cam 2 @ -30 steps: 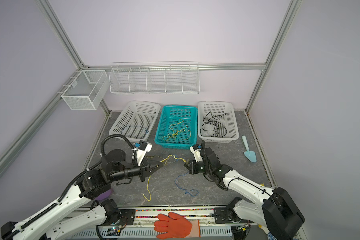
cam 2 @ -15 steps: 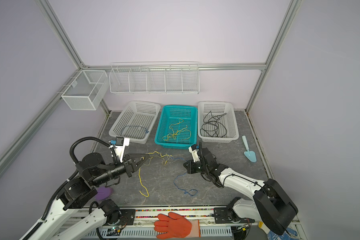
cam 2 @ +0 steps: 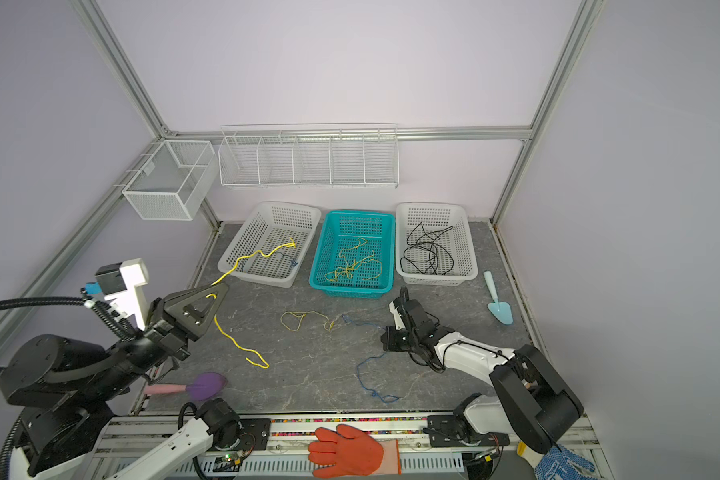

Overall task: Untangle the cables
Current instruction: 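Carry the yellow cable over the teal basket with the left gripper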

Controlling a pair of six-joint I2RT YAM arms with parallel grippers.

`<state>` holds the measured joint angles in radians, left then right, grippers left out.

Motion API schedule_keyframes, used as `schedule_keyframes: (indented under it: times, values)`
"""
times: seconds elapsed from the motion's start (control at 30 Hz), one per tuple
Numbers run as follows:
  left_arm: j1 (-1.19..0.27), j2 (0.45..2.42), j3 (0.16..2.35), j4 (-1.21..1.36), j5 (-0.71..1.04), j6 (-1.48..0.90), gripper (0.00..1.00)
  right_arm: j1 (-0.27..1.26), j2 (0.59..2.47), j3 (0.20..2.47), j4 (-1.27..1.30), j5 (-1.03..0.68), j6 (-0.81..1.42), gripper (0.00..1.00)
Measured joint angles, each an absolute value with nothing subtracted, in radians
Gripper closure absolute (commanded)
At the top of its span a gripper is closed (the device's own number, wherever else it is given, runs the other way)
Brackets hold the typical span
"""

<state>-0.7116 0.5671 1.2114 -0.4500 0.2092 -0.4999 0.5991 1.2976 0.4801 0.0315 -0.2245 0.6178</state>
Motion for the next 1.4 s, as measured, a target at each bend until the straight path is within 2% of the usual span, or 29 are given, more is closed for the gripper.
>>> schedule_keyframes:
  times: [0.27, 0.57, 0.73, 0.93, 1.4]
  values:
    - [-0.712, 0.831, 1.22, -0.509, 0.191, -0.41, 1.0, 0.599, 1.069, 0.439, 0.021, -0.176, 0.59, 0.94]
    - [-0.706, 1.224, 1.384, -0.509, 0.121, -0.281, 1.0, 0.599, 0.854, 0.363, 0.012, -0.12, 0.58, 0.94]
    - [-0.654, 1.429, 1.483, -0.463, 0.118, -0.247, 1.0, 0.599, 0.768, 0.34, 0.011, -0.108, 0.575, 0.94]
    - [-0.615, 1.673, 1.602, -0.413, 0.105, -0.203, 1.0, 0.599, 0.717, 0.326, 0.011, -0.101, 0.575, 0.94]
    - [-0.6, 2.044, 1.87, -0.356, 0.056, -0.17, 1.0, 0.599, 0.731, 0.325, 0.013, -0.116, 0.575, 0.94]
